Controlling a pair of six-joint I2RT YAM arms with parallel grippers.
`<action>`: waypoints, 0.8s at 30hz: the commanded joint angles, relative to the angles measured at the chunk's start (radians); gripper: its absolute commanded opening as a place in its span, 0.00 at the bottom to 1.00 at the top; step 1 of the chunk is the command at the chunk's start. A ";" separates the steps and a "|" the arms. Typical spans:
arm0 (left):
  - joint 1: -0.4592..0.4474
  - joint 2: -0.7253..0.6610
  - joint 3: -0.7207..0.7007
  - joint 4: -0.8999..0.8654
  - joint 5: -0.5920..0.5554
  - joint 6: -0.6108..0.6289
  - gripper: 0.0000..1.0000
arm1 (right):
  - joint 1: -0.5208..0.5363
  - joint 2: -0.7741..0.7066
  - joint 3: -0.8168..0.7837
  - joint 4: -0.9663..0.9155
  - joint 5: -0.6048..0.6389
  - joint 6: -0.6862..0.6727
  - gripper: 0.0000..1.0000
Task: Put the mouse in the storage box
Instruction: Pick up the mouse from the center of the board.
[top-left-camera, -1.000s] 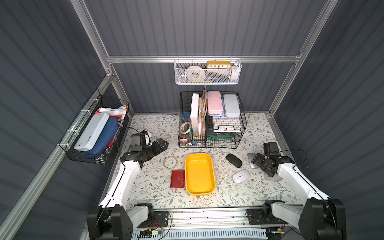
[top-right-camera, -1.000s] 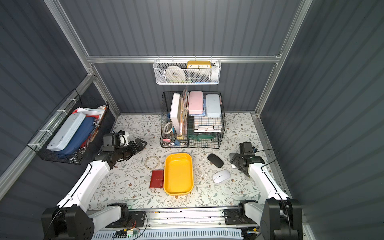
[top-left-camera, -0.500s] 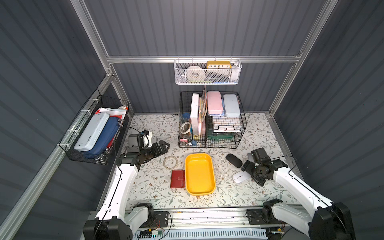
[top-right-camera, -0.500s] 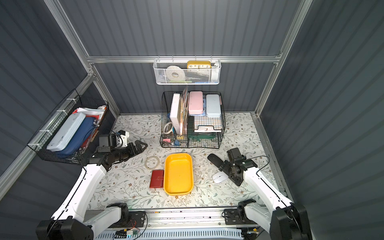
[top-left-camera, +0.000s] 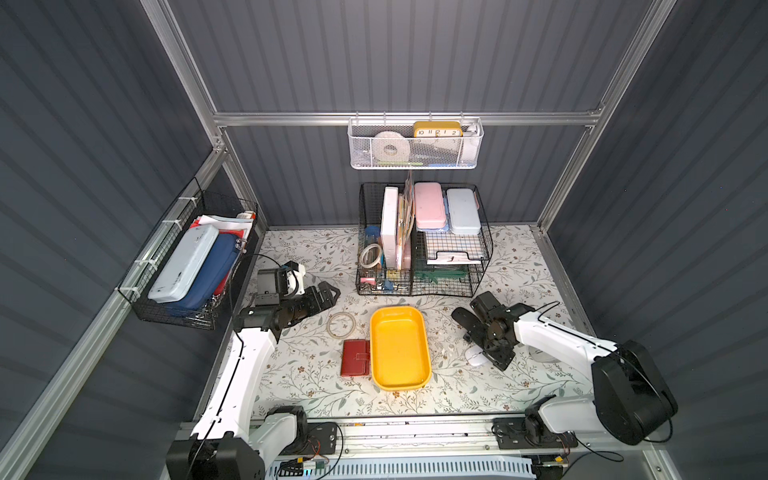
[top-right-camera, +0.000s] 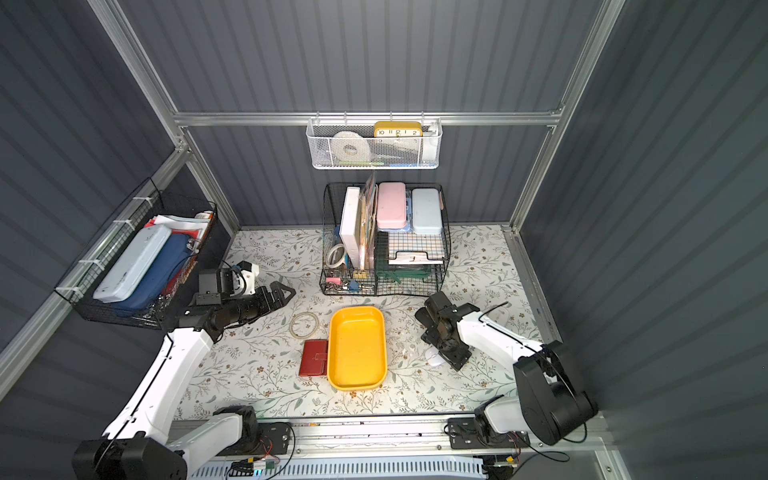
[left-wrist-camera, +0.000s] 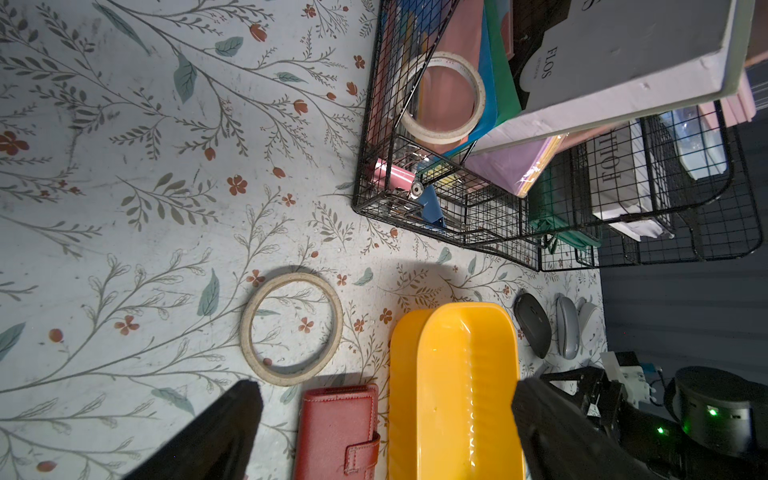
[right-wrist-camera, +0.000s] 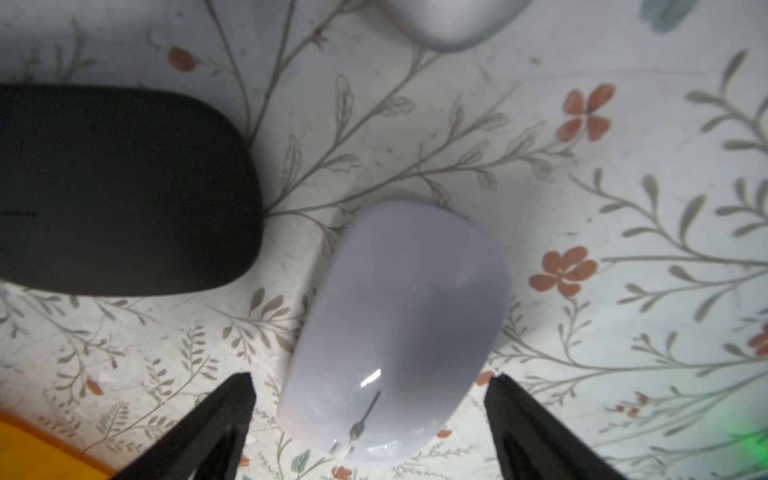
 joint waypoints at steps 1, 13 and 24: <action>-0.001 -0.008 -0.013 -0.027 0.016 0.023 0.99 | 0.007 0.023 0.016 0.005 0.029 0.053 0.92; -0.001 0.015 -0.013 -0.025 0.014 0.021 0.99 | 0.009 0.045 -0.035 0.039 0.037 0.080 0.78; -0.001 0.007 -0.014 -0.024 0.010 0.017 0.99 | 0.010 0.043 -0.057 0.056 0.036 0.072 0.50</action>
